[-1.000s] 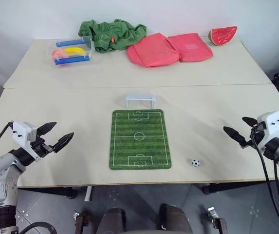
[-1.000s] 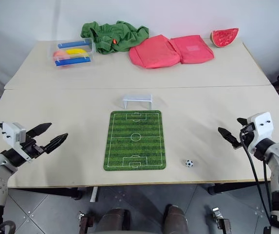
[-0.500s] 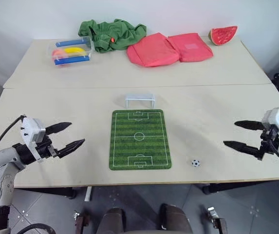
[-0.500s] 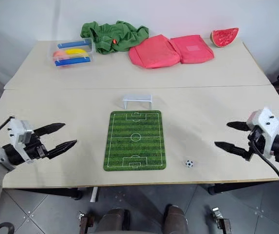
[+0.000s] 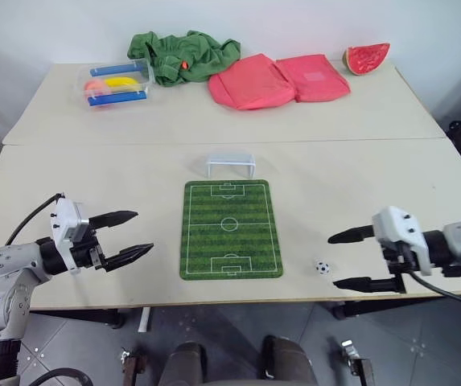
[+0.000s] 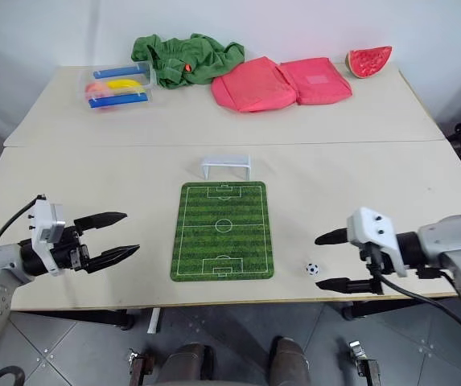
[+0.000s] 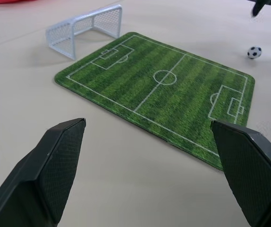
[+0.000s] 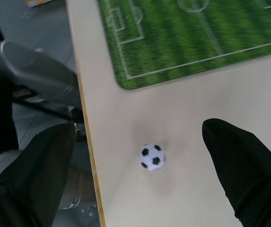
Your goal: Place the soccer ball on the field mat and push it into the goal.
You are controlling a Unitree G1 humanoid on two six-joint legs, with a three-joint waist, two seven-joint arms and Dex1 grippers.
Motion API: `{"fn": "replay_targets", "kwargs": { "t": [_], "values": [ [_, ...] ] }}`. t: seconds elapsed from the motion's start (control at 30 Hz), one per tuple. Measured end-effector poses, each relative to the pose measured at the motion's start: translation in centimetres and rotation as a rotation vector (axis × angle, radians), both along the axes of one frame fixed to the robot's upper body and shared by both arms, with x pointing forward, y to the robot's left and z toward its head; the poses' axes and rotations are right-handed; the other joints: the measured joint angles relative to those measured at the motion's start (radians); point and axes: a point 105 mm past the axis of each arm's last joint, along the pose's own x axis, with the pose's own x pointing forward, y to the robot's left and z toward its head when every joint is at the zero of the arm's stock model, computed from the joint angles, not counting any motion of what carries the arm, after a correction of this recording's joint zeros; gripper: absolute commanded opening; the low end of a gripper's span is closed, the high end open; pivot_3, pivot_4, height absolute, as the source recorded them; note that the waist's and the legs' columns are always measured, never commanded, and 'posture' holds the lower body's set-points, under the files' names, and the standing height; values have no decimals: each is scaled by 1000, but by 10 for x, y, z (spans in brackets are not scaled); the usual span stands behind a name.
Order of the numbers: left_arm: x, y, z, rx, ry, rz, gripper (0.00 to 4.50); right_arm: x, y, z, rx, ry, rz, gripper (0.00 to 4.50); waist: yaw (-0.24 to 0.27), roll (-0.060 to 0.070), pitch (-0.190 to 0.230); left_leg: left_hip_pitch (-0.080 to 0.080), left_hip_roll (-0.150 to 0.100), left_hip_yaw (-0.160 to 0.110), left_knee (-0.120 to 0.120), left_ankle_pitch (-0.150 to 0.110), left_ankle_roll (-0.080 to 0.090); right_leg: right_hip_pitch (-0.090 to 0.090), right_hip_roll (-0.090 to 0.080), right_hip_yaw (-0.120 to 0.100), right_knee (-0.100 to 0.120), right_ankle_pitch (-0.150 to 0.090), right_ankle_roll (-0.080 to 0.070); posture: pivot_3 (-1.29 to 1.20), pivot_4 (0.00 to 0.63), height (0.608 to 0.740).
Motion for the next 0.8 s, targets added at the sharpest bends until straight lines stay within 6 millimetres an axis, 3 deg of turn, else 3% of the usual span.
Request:
{"fn": "replay_targets", "kwargs": {
  "t": [0.23, 0.37, 0.57, 0.8],
  "values": [
    [-22, 3, -10, -6, 48, 12, 4500, 13, 5, -37, -59, -1, 66, 4483, 1, -1, 1, 0, 0, 0, 0, 0, 0, 0, 0, 0, 0, 0, 0, 0, 150, 740],
    [-24, 7, -10, -5, 49, 32, 4500, 16, 7, -45, -66, -4, 84, 4483, 2, -1, 1, 0, 0, 0, 2, 0, 0, 0, 0, 0, 0, 0, 0, 0, 150, 740],
    [-25, 9, -9, -2, 46, 45, 4500, 27, 5, -48, -73, -58, 111, 3214, -1, -1, 0, 1, 1, 0, 5, 0, 0, 1, 0, 0, 1, 0, 0, 0, 150, 740],
    [-22, 10, -6, -4, 33, 50, 4500, 37, 1, -48, -43, -79, 92, 854, 2, -1, 0, 0, 1, 0, 5, -1, 0, 2, 0, 0, 1, 0, 0, 0, 150, 740]
  ]
}}
